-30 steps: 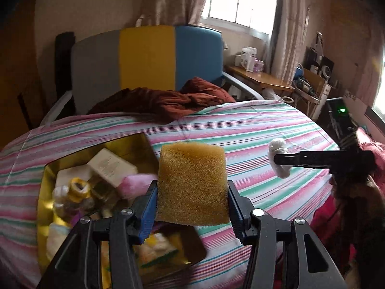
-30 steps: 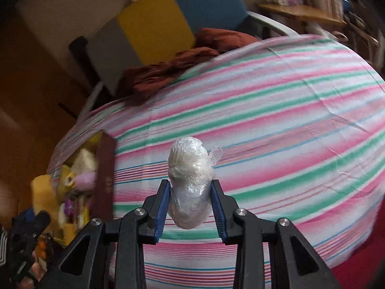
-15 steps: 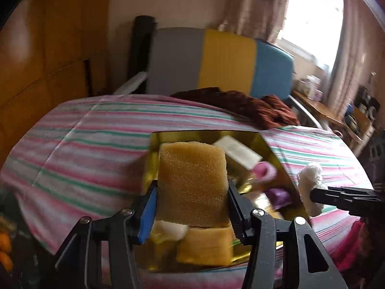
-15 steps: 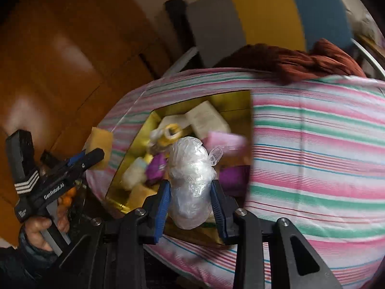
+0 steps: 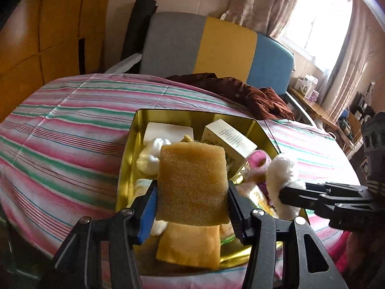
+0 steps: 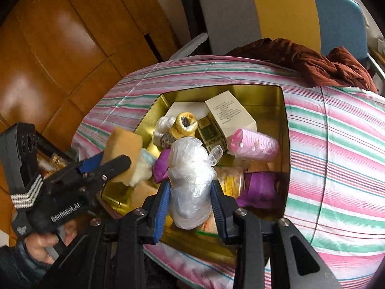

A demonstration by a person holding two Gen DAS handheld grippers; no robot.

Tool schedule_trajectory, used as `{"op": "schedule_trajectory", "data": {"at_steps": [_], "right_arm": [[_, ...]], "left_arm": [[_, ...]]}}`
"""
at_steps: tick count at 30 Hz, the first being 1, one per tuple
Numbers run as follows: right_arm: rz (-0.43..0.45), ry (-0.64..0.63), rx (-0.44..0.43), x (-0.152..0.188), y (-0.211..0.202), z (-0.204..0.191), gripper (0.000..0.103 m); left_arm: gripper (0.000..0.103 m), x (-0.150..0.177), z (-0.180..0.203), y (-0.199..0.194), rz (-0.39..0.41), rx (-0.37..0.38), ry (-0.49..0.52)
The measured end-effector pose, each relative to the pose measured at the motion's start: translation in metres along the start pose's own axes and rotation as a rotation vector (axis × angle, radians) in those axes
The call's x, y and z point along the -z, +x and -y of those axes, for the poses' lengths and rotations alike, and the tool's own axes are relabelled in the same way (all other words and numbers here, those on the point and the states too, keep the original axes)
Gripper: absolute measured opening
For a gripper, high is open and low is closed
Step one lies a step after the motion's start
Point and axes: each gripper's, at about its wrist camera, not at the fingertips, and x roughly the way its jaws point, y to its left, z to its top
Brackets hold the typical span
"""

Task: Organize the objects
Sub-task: 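Carry the sponge and wrapped item into the tray and open both grippers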

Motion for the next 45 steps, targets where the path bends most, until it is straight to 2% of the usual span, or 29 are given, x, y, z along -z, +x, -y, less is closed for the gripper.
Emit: {"op": "schedule_trajectory", "data": {"at_steps": [5,7,8,16,20,26,29,31,40,45], "right_arm": [[-0.016,0.018,0.001,-0.012,0.020,0.000,0.034],[-0.035,0.014,0.008,-0.013,0.030,-0.001,0.038],[-0.033,0.025,0.019,-0.013,0.034,0.001,0.043],[-0.048,0.037,0.045,-0.005,0.048,0.010,0.043],[-0.050,-0.010,0.105,-0.003,0.052,0.007,0.041],[-0.036,-0.011,0.095,-0.002,0.051,0.009,0.041],[-0.024,-0.007,0.083,0.000,0.043,0.008,0.041],[-0.013,-0.002,0.078,0.001,0.039,0.008,0.041],[0.021,-0.015,0.112,0.008,0.030,0.000,0.045],[0.063,-0.018,0.146,0.014,0.023,-0.003,0.049]], "left_arm": [[0.054,-0.008,-0.003,0.010,0.000,0.004,-0.035],[0.055,-0.008,-0.007,0.013,-0.004,-0.010,-0.051],[0.055,-0.007,-0.010,0.016,-0.009,-0.016,-0.054],[0.054,0.000,-0.008,0.048,-0.057,-0.064,-0.014],[0.054,-0.004,0.001,0.064,-0.065,-0.090,0.021],[0.057,-0.014,0.000,0.086,-0.085,-0.123,0.013],[0.070,-0.011,0.002,0.079,-0.075,-0.118,0.023],[0.084,-0.008,0.002,0.073,-0.065,-0.118,0.015],[0.096,-0.004,0.001,0.038,0.004,-0.166,0.006],[0.099,-0.001,0.001,0.017,0.040,-0.209,0.009]]}}
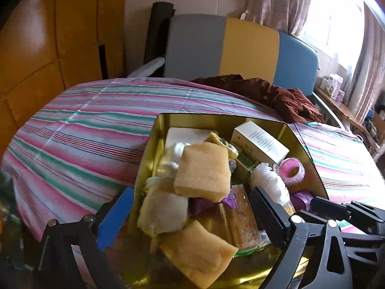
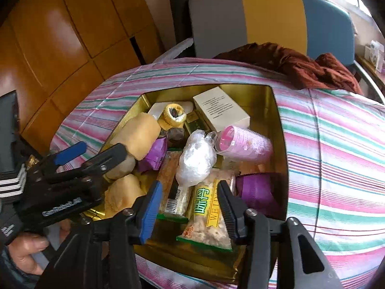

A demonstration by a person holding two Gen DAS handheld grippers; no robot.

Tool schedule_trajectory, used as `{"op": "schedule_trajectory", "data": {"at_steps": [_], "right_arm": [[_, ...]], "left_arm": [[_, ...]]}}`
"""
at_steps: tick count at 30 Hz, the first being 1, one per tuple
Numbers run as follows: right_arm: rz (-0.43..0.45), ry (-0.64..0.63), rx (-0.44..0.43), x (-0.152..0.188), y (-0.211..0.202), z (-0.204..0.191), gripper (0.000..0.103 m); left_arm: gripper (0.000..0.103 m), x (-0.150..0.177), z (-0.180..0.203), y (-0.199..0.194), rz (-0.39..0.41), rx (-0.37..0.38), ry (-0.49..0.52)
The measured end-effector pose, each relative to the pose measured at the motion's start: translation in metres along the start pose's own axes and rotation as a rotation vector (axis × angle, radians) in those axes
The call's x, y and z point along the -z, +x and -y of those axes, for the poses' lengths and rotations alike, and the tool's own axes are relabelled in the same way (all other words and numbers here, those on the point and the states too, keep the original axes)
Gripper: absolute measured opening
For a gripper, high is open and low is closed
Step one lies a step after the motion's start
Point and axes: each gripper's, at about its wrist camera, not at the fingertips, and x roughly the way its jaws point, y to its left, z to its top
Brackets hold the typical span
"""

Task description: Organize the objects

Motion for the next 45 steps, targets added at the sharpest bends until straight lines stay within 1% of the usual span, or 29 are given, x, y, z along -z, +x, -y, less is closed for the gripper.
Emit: {"op": "schedule_trajectory", "data": {"at_steps": [3,6,9,13,15,17,19,21,23,25,26,28,29,31,33,36,41,45], "right_arm": [[0.039,-0.009,0.050,0.004,-0.007,-0.003,0.049],[0.068,-0.015,0.091,0.008,-0.012,-0.005,0.049],[0.099,-0.015,0.137,0.012,-0.017,-0.007,0.049],[0.135,-0.007,0.199,0.020,-0.024,-0.006,0.049],[0.147,0.013,0.212,0.025,-0.027,-0.004,0.049],[0.167,0.007,0.243,0.029,-0.032,-0.005,0.049],[0.190,-0.008,0.270,0.032,-0.039,-0.008,0.049],[0.224,-0.008,0.273,0.034,-0.049,-0.011,0.049],[0.257,-0.020,0.276,0.033,-0.057,-0.015,0.049],[0.279,-0.024,0.271,0.031,-0.065,-0.016,0.050],[0.280,-0.020,0.266,0.030,-0.066,-0.016,0.051],[0.271,-0.007,0.258,0.029,-0.067,-0.014,0.053],[0.261,-0.001,0.254,0.029,-0.066,-0.013,0.056],[0.231,0.021,0.237,0.030,-0.060,-0.010,0.057],[0.207,0.031,0.252,0.033,-0.053,-0.008,0.057],[0.196,0.020,0.279,0.036,-0.046,-0.009,0.057],[0.213,-0.004,0.313,0.034,-0.045,-0.011,0.057],[0.229,0.015,0.332,0.028,-0.044,-0.005,0.057]], "left_arm": [[0.103,0.001,0.000,-0.015,0.032,-0.024,0.006],[0.103,0.004,0.001,-0.028,0.065,-0.042,0.021],[0.103,0.007,0.001,-0.038,0.068,-0.044,0.017],[0.103,0.012,0.003,-0.052,0.081,-0.074,0.021],[0.103,0.016,0.007,-0.059,0.091,-0.098,0.035],[0.103,0.019,0.010,-0.064,0.105,-0.105,0.044],[0.103,0.021,0.012,-0.068,0.103,-0.088,0.051],[0.103,0.023,0.013,-0.071,0.092,-0.069,0.057],[0.103,0.024,0.012,-0.074,0.104,-0.069,0.054],[0.103,0.023,0.011,-0.077,0.113,-0.053,0.037],[0.103,0.023,0.010,-0.078,0.115,-0.045,0.029],[0.102,0.023,0.010,-0.078,0.116,-0.058,0.029],[0.101,0.024,0.010,-0.077,0.111,-0.060,0.031],[0.101,0.025,0.011,-0.075,0.099,-0.065,0.039],[0.101,0.026,0.011,-0.072,0.094,-0.088,0.048],[0.101,0.027,0.009,-0.071,0.092,-0.099,0.041],[0.101,0.030,0.010,-0.070,0.089,-0.113,0.054],[0.101,0.031,0.005,-0.068,0.074,-0.120,0.037]]}}
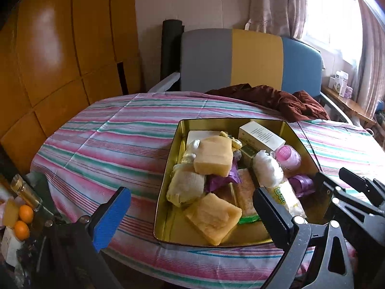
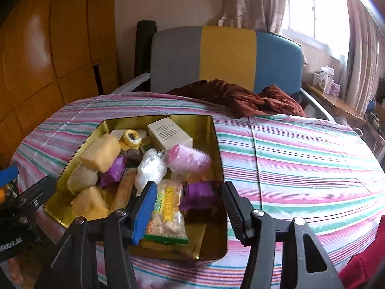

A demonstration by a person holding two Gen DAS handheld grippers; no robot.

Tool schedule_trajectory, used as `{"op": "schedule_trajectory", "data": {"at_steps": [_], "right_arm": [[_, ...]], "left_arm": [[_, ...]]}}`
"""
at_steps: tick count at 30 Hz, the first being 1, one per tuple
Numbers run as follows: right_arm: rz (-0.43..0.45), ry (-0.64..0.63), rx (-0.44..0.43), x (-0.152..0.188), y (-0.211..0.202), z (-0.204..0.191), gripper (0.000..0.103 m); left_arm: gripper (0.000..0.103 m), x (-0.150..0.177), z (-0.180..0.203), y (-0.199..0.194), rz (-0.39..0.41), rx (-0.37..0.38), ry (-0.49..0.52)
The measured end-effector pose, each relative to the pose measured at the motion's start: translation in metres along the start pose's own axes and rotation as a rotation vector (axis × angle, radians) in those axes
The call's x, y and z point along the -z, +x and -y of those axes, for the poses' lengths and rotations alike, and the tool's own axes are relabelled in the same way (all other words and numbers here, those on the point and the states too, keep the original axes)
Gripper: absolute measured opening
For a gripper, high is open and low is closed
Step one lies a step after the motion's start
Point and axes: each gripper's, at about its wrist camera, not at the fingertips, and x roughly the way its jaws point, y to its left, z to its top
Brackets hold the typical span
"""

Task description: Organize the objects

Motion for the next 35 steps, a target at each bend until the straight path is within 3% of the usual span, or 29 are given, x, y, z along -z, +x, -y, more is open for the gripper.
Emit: {"op": "schedule_trajectory", "data": {"at_steps": [35], "right_arm": [[-0.017,-0.018,-0.023,0.003,0.002,-0.005,0.057]], "left_arm": [[0.103,-0.001,-0.006,0.006,-0.022,-0.017,-0.025]]}}
